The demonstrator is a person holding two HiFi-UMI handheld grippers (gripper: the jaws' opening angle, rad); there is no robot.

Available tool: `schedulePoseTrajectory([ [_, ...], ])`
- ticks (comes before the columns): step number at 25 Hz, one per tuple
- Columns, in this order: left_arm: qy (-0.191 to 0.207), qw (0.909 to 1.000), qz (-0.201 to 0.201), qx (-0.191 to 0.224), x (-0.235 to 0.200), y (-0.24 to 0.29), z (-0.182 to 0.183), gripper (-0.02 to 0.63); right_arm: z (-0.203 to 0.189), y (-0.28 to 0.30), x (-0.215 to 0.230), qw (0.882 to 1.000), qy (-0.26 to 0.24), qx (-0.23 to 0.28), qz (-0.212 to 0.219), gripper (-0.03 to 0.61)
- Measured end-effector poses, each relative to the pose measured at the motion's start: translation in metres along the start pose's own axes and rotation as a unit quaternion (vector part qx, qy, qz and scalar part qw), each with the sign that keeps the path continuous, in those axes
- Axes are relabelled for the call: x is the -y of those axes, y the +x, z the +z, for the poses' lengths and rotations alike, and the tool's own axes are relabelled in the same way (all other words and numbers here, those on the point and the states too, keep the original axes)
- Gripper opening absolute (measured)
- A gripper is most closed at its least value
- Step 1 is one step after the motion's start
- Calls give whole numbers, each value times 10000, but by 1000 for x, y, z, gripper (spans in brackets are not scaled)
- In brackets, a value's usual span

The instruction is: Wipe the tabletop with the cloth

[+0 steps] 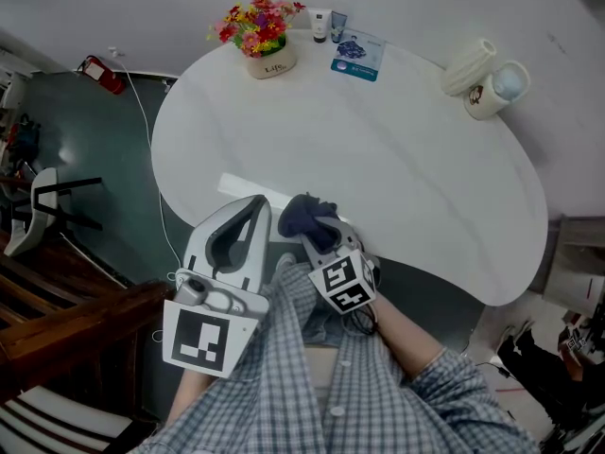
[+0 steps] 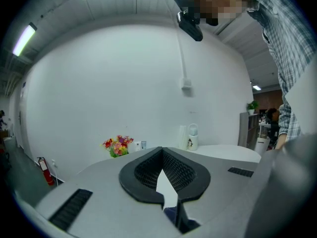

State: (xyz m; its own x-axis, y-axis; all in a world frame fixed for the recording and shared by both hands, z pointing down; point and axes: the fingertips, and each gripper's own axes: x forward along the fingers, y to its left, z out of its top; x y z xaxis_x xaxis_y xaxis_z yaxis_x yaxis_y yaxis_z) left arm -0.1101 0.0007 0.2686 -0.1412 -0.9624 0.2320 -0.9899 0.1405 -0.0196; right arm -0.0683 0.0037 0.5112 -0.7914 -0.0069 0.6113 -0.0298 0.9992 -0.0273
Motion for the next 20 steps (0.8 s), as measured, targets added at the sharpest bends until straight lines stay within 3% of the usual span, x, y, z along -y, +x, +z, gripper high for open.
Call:
schedulePoseTrajectory([
  [10,42,9999,-109,3,11,1,1,2,-2,-4,65,9962,362,56,-792,106],
  [20,99,9993,-366,38,28,14,5,2,-43,-60,160,9741,1076,0,-1987,106],
])
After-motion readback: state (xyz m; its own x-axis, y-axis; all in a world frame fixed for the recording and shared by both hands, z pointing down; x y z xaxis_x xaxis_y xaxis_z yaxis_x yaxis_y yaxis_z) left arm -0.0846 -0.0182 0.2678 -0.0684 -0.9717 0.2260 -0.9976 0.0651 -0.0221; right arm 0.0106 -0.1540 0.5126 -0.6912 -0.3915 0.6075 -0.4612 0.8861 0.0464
